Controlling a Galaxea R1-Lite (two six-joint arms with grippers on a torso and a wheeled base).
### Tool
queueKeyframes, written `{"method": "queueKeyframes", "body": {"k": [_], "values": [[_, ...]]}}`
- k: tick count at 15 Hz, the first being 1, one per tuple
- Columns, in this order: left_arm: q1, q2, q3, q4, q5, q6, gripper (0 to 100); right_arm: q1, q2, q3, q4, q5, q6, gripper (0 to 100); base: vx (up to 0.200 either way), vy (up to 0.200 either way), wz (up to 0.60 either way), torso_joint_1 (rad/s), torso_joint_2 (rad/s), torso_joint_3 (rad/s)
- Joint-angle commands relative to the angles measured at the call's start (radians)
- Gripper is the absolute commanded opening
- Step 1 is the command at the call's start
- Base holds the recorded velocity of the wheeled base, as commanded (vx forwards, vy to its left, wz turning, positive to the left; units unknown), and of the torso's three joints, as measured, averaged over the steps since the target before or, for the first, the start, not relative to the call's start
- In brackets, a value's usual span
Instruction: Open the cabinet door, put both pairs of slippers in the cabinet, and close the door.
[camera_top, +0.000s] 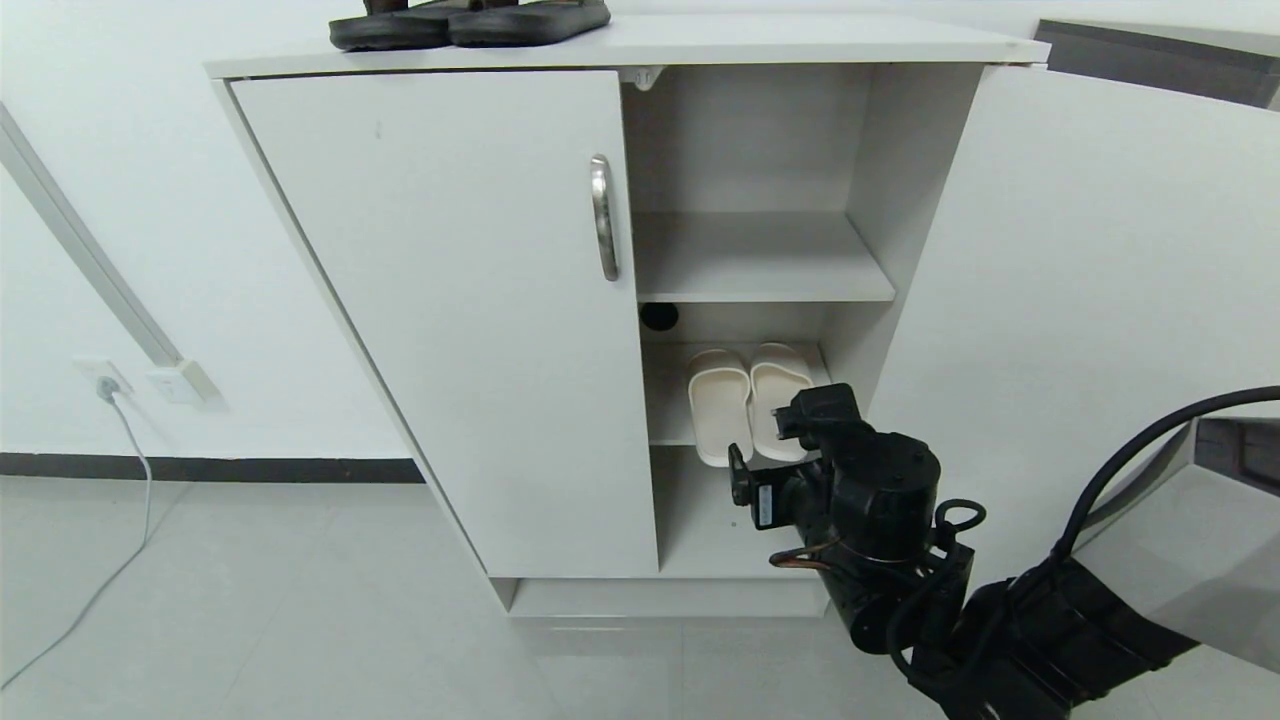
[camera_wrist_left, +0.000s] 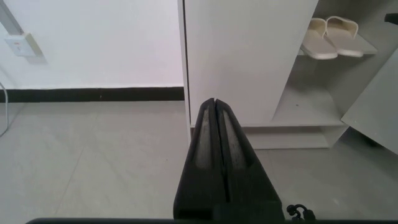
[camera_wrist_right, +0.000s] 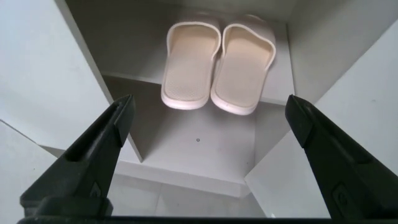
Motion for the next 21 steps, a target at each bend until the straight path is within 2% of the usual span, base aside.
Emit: {"method": "queueKeyframes", "body": {"k": [1,11,21], "values": [[0.0,0.0,0.0,0.0,0.001,-0.002,0,0.006,-0.012,0.02,-0.006,0.003,-0.001,100,0.0,0.0,0.0,0.0,0.0,0.0],[0.0,0.0,0.0,0.0,0.001,-0.009,0,0.009,-0.013,0.024,-0.009,0.003,-0.001,100,0.0,0.0,0.0,0.0,0.0,0.0],[0.0,0.002,0.0,0.001,0.0,-0.007,0,0.01,-0.056,0.083,-0.009,0.025,-0.002,100,0.0,0.2,0.0,0.0,0.0,0.002]]}}
